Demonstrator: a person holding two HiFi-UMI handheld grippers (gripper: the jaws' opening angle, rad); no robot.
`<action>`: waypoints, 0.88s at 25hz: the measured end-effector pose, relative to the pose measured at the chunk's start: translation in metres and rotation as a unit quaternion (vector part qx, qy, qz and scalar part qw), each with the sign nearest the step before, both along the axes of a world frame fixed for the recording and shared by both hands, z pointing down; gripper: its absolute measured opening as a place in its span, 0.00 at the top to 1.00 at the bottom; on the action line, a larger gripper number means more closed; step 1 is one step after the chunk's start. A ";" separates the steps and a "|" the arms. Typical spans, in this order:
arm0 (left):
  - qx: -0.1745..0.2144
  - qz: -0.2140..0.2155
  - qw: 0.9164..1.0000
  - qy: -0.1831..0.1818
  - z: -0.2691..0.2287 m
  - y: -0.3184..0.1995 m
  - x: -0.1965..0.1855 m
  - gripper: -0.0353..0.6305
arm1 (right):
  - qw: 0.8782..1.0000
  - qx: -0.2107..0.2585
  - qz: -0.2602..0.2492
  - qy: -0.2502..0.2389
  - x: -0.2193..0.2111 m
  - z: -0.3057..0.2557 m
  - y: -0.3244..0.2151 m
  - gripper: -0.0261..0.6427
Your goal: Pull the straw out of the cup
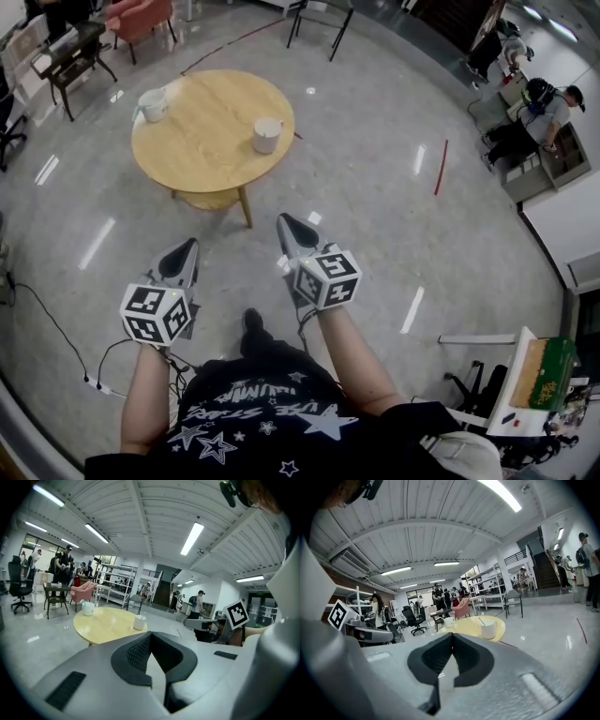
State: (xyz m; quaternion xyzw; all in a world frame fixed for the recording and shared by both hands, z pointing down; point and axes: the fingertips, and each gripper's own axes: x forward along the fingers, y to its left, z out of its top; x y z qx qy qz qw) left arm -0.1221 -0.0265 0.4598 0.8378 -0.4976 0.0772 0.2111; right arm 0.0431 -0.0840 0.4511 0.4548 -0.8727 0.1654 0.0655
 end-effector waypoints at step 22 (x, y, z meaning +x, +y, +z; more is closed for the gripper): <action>0.016 -0.033 0.999 -0.014 -0.019 -0.074 0.041 0.94 | 1.000 0.006 -0.022 0.000 0.039 0.003 -0.078 0.96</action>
